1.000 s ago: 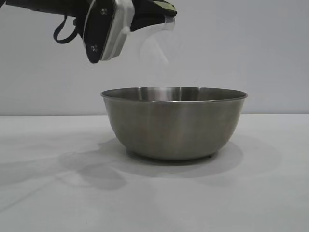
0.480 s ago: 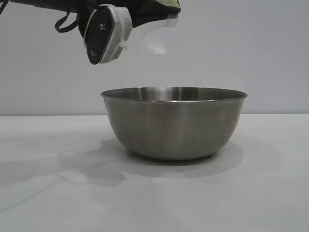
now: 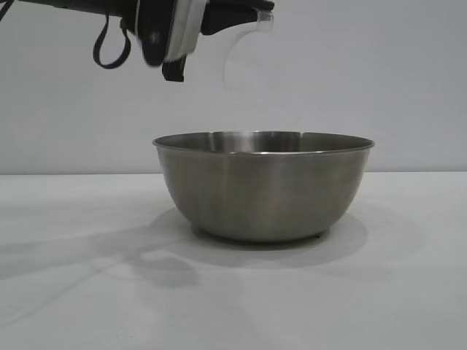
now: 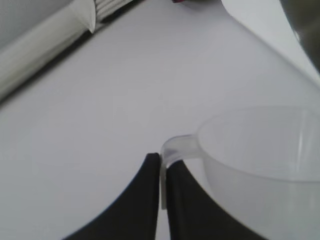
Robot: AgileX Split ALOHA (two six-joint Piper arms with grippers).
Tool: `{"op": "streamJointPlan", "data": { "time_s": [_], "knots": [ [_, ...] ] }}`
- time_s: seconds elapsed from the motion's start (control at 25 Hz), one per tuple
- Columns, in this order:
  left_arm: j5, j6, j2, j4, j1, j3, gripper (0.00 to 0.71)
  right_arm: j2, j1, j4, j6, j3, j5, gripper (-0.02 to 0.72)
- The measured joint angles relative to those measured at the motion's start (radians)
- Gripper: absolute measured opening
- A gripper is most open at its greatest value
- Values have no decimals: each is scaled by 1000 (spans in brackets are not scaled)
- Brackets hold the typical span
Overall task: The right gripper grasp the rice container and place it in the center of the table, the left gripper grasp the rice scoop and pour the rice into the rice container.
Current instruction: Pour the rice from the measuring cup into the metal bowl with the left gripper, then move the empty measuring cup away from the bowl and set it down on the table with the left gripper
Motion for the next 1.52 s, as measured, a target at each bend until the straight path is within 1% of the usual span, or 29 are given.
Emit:
{"op": "streamJointPlan", "data": {
  "time_s": [0.12, 0.2, 0.32, 0.48, 0.64, 0.72, 1.0, 1.12, 1.2, 1.36, 1.52],
  "knots": [
    [-54, -233, 0, -146, 0, 0, 0, 0, 0, 0, 0, 0, 0, 501],
    [-65, -369, 0, -257, 0, 4, 0, 0, 0, 0, 0, 0, 0, 501],
    [-65, -510, 0, -419, 0, 23, 0, 0, 0, 0, 0, 0, 0, 501],
    [-65, -576, 0, -580, 0, 57, 0, 0, 0, 0, 0, 0, 0, 501],
    [-65, -609, 0, -777, 0, 100, 0, 0, 0, 0, 0, 0, 0, 501],
    [-65, -643, 0, -839, 11, 135, 0, 0, 0, 0, 0, 0, 0, 501],
    [-65, -786, 0, -852, 105, 261, 0, 0, 0, 0, 0, 0, 0, 501],
    [-65, -866, 2, -844, 151, 285, 0, 0, 0, 0, 0, 0, 0, 501],
    [-69, -892, 33, -816, 170, 285, 0, 0, 0, 0, 0, 0, 0, 501],
    [-66, -903, 124, -742, 180, 285, 0, 0, 0, 0, 0, 0, 0, 501],
    [-64, -903, 178, -724, 180, 285, 0, 0, 0, 0, 0, 0, 0, 501]
  ]
}}
